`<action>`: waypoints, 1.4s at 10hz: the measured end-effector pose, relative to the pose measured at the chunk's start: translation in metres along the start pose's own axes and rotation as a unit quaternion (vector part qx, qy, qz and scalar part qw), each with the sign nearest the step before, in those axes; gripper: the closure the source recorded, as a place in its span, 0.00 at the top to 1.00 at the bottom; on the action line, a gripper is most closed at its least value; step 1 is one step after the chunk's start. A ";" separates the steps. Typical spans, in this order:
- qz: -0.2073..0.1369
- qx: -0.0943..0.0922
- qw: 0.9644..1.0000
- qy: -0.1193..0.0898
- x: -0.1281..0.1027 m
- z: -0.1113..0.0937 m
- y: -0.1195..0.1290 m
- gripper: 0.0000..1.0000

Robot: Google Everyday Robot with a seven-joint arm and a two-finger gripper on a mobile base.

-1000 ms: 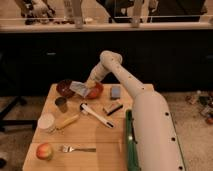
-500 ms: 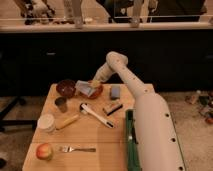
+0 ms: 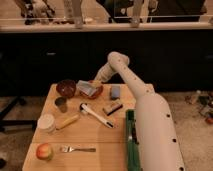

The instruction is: Wipe red bowl with towel

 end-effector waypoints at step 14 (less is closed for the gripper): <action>0.000 -0.024 1.000 0.009 -0.001 0.012 -0.012 0.15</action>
